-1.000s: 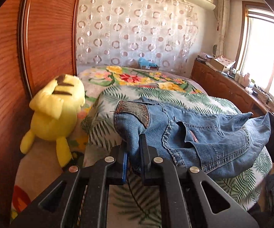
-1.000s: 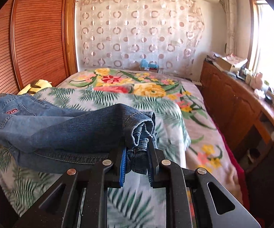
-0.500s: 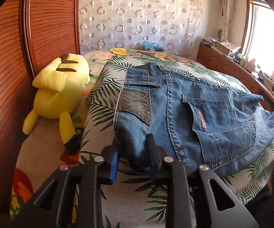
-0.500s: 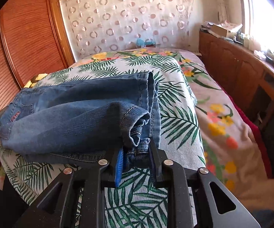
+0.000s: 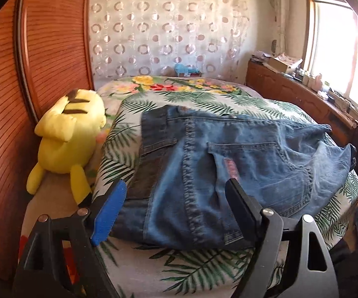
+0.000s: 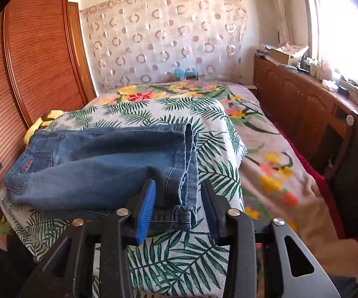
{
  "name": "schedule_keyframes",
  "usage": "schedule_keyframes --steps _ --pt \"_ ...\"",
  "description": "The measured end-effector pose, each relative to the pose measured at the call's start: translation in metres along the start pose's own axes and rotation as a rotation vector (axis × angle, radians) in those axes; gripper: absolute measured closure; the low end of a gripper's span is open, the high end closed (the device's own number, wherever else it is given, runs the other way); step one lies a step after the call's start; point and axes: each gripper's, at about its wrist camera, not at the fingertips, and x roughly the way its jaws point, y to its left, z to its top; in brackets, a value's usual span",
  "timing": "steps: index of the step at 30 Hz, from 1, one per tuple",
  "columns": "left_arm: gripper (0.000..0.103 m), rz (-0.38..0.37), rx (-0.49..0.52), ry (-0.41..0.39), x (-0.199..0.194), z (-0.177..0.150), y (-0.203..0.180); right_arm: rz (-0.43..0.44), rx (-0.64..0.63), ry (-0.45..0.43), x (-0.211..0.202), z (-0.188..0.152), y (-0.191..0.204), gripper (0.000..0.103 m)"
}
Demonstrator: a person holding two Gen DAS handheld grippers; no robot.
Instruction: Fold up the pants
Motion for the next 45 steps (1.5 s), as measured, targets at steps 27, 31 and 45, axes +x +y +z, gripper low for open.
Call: schedule_keyframes --steps 27,31,45 --pt "0.021 -0.181 0.164 0.018 0.038 0.02 -0.121 0.062 0.069 0.094 0.038 -0.002 -0.006 0.058" --pt "0.021 -0.182 0.16 0.017 0.038 0.021 -0.12 0.076 0.06 0.093 0.039 -0.002 -0.003 0.084" --pt "0.021 -0.182 0.153 0.016 0.038 0.019 -0.123 0.139 -0.013 -0.018 0.015 0.016 0.022 0.094"
